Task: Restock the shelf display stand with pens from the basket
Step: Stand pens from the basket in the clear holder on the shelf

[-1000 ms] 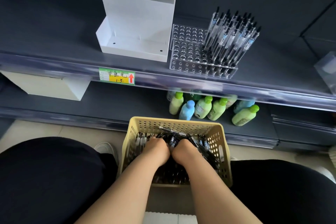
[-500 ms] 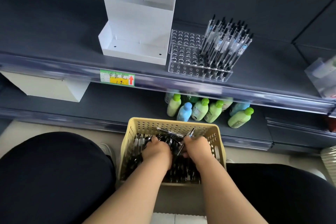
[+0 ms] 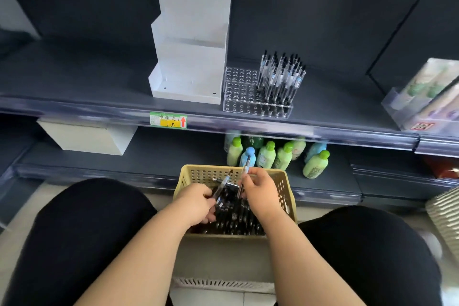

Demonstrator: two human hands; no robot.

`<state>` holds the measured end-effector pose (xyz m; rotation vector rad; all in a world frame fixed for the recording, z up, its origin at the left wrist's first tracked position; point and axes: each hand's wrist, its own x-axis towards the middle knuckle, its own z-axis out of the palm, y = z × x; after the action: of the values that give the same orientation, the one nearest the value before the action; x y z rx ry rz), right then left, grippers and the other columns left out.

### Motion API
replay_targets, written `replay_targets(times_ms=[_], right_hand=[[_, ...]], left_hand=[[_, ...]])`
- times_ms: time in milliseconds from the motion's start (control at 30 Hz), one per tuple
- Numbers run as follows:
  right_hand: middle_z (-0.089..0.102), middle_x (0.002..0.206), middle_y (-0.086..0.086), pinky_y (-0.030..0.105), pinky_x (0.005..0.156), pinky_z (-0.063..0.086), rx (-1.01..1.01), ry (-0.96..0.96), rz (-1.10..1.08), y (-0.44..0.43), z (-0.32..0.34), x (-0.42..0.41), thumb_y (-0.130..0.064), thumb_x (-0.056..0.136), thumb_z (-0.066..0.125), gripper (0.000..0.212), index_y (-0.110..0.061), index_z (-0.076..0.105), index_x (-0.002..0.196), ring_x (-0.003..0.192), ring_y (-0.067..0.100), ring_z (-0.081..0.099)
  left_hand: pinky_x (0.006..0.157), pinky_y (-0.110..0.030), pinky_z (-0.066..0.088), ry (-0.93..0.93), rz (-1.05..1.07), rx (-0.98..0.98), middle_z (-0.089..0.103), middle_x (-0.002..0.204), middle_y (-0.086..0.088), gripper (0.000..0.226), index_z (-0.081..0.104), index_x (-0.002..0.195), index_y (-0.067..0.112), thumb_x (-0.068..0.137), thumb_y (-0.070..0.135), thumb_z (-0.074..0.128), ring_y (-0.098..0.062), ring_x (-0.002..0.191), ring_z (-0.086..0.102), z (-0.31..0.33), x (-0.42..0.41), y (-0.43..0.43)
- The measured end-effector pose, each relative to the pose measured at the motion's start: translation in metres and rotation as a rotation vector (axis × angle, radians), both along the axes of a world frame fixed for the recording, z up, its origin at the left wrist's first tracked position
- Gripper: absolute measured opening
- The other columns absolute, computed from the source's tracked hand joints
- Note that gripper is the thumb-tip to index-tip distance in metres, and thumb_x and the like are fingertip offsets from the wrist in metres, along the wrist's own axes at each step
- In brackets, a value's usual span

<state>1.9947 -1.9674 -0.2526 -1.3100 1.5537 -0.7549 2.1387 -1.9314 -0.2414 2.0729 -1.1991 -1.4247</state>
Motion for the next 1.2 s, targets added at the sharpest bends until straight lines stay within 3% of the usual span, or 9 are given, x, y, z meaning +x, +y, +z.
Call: replay_targets(times_ms=[167, 367, 500, 633, 800, 900, 1067, 1133, 1200], right_hand=[[0.068, 0.084, -0.005, 0.023, 0.064, 0.046, -0.046, -0.038, -0.001, 0.022, 0.014, -0.002, -0.023, 0.094, 0.050, 0.005, -0.026, 0.054, 0.094, 0.066, 0.008, 0.059], [0.070, 0.084, -0.003, 0.028, 0.070, 0.050, -0.110, -0.080, -0.027, 0.035, 0.026, -0.007, -0.028, 0.093, 0.052, 0.007, -0.024, 0.056, 0.089, 0.069, 0.010, 0.061], [0.065, 0.071, -0.002, 0.013, 0.060, 0.041, -0.185, -0.100, -0.045, 0.030, 0.043, -0.013, -0.031, 0.093, 0.053, 0.017, -0.016, 0.060, 0.090, 0.061, 0.004, 0.057], [0.068, 0.079, 0.000, 0.009, 0.056, 0.042, -0.259, -0.158, -0.067, 0.010, 0.072, -0.020, -0.022, 0.091, 0.058, 0.009, -0.027, 0.051, 0.096, 0.057, -0.003, 0.059], [0.069, 0.082, -0.001, 0.013, 0.059, 0.047, -0.362, -0.148, -0.029, -0.031, 0.117, -0.032, -0.018, 0.092, 0.056, 0.018, -0.032, 0.044, 0.090, 0.063, 0.004, 0.064], [0.070, 0.078, -0.002, 0.022, 0.059, 0.046, -0.491, -0.100, -0.027, -0.067, 0.146, -0.037, -0.020, 0.092, 0.054, 0.015, -0.030, 0.045, 0.086, 0.064, 0.008, 0.066], [0.069, 0.079, -0.003, 0.017, 0.057, 0.044, -0.715, -0.076, -0.079, -0.120, 0.186, -0.032, -0.020, 0.091, 0.055, 0.020, -0.031, 0.043, 0.080, 0.064, 0.006, 0.066], [0.066, 0.078, -0.008, 0.020, 0.064, 0.047, -0.785, 0.013, -0.084, -0.139, 0.186, -0.028, -0.023, 0.089, 0.058, 0.021, -0.033, 0.043, 0.078, 0.069, 0.006, 0.065], [0.059, 0.072, -0.015, 0.011, 0.065, 0.043, -0.813, 0.134, -0.074, -0.154, 0.177, -0.024, -0.025, 0.089, 0.059, 0.020, -0.033, 0.044, 0.078, 0.068, -0.003, 0.059]], left_hand=[[0.074, -0.035, 0.058, 0.146, 0.084, -0.134, 0.061, 0.094, -0.004, 0.035, 0.049, 0.127, 0.015, 0.095, 0.003, 0.046, -0.022, 0.083, 0.068, 0.018, -0.013, 0.024], [0.087, -0.040, 0.054, 0.222, 0.236, -0.256, 0.064, 0.097, 0.000, 0.015, 0.050, 0.106, 0.017, 0.093, 0.009, 0.050, -0.012, 0.082, 0.068, 0.036, -0.024, 0.025], [0.083, -0.037, 0.055, 0.230, 0.291, -0.381, 0.066, 0.097, 0.002, 0.011, 0.056, 0.101, 0.022, 0.096, 0.019, 0.047, -0.011, 0.088, 0.066, 0.045, -0.030, 0.017], [0.075, -0.017, 0.044, 0.117, 0.200, -0.556, 0.065, 0.101, 0.012, 0.018, 0.055, 0.106, 0.037, 0.093, 0.024, 0.053, -0.002, 0.097, 0.059, 0.066, -0.028, 0.003], [0.087, -0.027, 0.050, 0.132, 0.162, -0.630, 0.066, 0.101, 0.015, 0.029, 0.055, 0.113, 0.033, 0.087, 0.024, 0.063, 0.000, 0.095, 0.061, 0.097, -0.026, -0.038], [0.080, -0.017, 0.047, 0.082, 0.141, -0.726, 0.064, 0.101, 0.017, 0.028, 0.058, 0.113, 0.029, 0.088, 0.017, 0.062, 0.005, 0.094, 0.058, 0.117, -0.024, -0.075], [0.079, -0.011, 0.045, 0.036, 0.167, -0.897, 0.063, 0.090, 0.019, 0.024, 0.059, 0.101, 0.032, 0.086, 0.014, 0.063, 0.005, 0.088, 0.060, 0.138, -0.020, -0.133], [0.081, -0.010, 0.046, 0.013, 0.145, -0.925, 0.064, 0.089, 0.019, 0.023, 0.060, 0.100, 0.032, 0.086, 0.014, 0.064, 0.004, 0.087, 0.060, 0.138, -0.020, -0.148], [0.082, -0.012, 0.047, 0.008, 0.146, -0.926, 0.065, 0.088, 0.019, 0.023, 0.061, 0.099, 0.032, 0.085, 0.014, 0.065, 0.003, 0.087, 0.061, 0.132, -0.019, -0.157]])
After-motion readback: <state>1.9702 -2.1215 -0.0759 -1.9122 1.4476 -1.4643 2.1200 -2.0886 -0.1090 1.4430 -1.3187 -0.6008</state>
